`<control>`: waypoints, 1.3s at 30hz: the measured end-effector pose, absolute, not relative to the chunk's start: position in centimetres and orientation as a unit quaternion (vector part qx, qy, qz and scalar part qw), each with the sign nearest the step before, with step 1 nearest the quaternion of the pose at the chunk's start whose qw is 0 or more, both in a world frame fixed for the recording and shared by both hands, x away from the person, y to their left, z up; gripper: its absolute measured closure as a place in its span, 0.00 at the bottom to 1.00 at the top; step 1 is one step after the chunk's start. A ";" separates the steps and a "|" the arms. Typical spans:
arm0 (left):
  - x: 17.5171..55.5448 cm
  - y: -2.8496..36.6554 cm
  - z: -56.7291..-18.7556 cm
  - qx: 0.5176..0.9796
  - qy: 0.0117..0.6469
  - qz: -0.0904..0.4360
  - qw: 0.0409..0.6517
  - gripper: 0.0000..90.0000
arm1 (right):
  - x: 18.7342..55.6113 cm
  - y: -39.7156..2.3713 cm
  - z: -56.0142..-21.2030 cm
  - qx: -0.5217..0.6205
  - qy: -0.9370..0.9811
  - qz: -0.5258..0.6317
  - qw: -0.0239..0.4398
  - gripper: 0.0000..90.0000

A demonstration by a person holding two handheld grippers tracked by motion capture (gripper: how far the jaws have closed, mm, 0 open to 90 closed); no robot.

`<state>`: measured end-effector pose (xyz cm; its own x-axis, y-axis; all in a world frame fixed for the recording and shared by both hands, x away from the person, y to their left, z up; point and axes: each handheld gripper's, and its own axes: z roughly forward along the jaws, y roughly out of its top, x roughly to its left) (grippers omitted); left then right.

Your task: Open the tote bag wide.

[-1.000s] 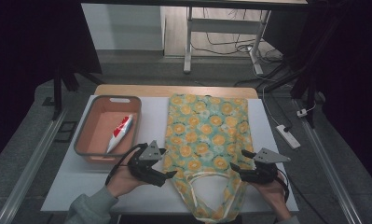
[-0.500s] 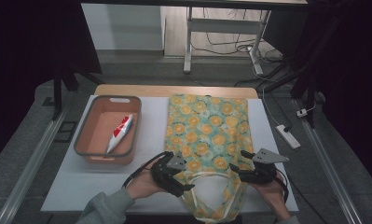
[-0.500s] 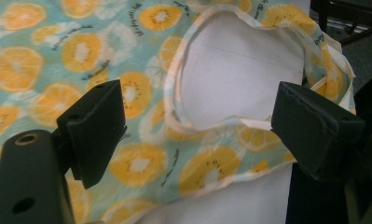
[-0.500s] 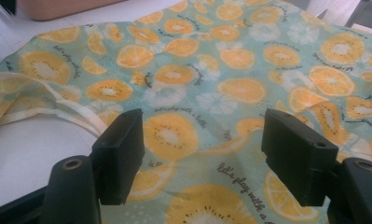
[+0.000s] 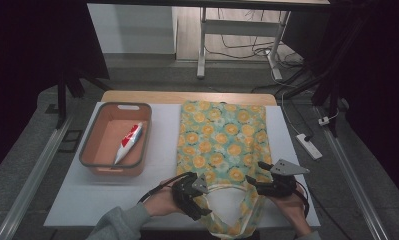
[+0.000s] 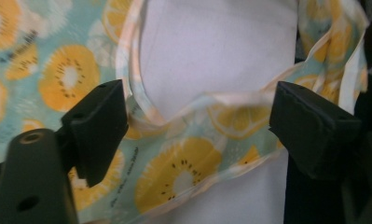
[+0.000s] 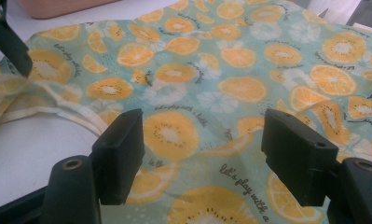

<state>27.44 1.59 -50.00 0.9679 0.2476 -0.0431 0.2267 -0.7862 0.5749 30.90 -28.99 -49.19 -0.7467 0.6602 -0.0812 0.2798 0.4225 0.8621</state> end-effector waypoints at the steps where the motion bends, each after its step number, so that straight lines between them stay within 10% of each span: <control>1: 27.5 1.5 -50.2 0.946 0.125 0.017 0.299 0.26 | 30.9 -29.0 -49.2 0.288 0.817 0.454 0.210 0.34; 15: 27.8 2.7 -50.3 0.939 0.138 0.022 0.314 0.93 | 30.9 -29.1 -49.3 0.291 0.816 0.452 0.212 0.34; 39: 28.2 8.9 -44.2 0.875 0.198 0.055 0.437 0.99 | 28.9 -27.6 -45.9 0.248 0.821 0.476 0.195 0.34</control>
